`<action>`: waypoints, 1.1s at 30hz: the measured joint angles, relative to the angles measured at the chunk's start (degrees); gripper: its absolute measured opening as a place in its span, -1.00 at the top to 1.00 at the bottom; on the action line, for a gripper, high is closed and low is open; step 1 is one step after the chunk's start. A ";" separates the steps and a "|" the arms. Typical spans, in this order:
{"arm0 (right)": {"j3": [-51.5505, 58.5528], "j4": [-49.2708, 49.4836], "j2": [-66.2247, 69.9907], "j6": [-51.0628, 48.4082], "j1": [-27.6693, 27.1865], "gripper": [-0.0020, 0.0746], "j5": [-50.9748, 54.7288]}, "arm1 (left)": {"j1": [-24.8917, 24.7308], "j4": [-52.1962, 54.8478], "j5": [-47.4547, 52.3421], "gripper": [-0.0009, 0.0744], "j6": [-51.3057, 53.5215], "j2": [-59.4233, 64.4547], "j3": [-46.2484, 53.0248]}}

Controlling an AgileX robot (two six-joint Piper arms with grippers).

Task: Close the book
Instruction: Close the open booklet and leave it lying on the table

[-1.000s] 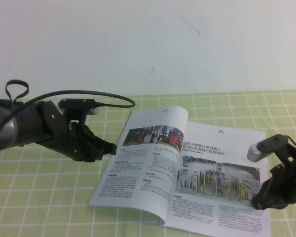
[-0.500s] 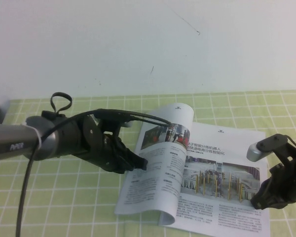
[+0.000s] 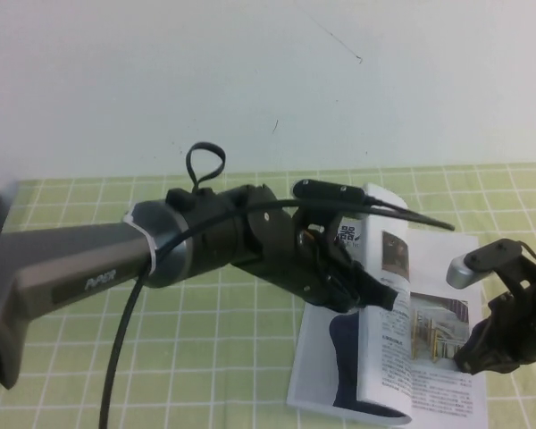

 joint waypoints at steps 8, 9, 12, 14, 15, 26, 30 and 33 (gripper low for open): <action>-0.24 -10.86 -11.82 3.45 0.00 0.95 0.37 | 3.59 4.08 8.41 0.99 1.69 -8.52 -4.16; -0.24 -13.65 -13.49 5.40 0.00 0.95 0.62 | 4.26 6.16 9.48 0.99 0.89 -9.61 -4.16; -1.05 -31.58 -19.41 17.23 0.00 0.95 2.58 | 6.70 15.37 13.88 0.99 -5.14 -13.65 -4.16; -1.95 -43.56 -23.65 27.73 0.00 0.95 4.95 | 8.17 22.79 16.30 0.99 -10.12 -16.13 -4.16; -2.26 -47.57 -25.35 30.77 0.00 0.95 6.10 | 8.67 26.99 17.31 0.99 -12.87 -17.52 -4.16; -1.49 -55.05 -48.84 47.40 0.00 0.95 12.14 | 9.49 49.26 16.42 0.99 -26.28 -37.57 1.57; 1.96 -51.91 -57.44 47.46 0.00 0.95 11.90 | 9.49 49.26 10.09 0.99 -26.80 -48.36 11.66; 5.90 -49.73 -64.50 47.46 0.00 0.95 11.48 | 9.49 49.26 5.69 0.99 -27.03 -56.01 19.84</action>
